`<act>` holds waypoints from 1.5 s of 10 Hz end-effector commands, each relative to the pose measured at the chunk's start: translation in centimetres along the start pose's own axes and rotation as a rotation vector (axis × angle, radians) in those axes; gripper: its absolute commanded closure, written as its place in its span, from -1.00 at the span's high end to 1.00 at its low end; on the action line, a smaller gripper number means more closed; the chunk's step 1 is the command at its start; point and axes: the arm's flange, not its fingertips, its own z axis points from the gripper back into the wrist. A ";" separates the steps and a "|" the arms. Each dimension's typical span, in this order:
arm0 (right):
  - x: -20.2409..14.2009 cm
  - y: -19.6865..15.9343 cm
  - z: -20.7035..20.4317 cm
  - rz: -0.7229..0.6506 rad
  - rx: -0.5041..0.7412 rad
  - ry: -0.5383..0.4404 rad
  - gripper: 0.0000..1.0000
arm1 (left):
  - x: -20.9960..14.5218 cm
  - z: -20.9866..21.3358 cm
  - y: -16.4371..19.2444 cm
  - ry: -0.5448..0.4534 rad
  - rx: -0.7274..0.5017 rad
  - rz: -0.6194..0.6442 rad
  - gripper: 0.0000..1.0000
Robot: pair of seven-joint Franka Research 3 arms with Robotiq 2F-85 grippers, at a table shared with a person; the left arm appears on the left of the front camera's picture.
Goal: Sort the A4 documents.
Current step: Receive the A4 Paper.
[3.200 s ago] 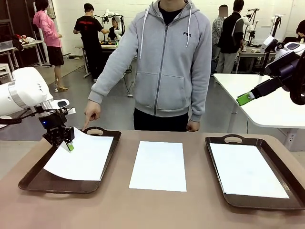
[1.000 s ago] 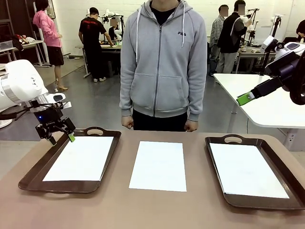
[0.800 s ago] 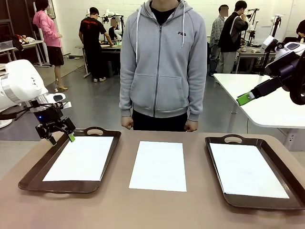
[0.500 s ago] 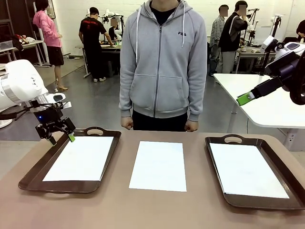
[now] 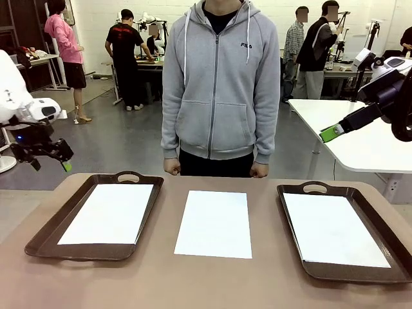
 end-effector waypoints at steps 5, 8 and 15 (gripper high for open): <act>0.1 0.0 -0.1 0.009 0.008 -0.006 0.97 | -4.2 2.9 -1.1 -0.314 -0.201 -0.282 1.00; 0.1 0.0 -0.1 0.009 0.008 -0.006 0.97 | -3.5 7.4 -3.2 -0.395 -0.141 -0.398 1.00; 0.1 0.0 -0.1 0.009 0.008 -0.006 0.97 | -7.1 12.6 -7.5 -0.562 -0.460 -0.577 1.00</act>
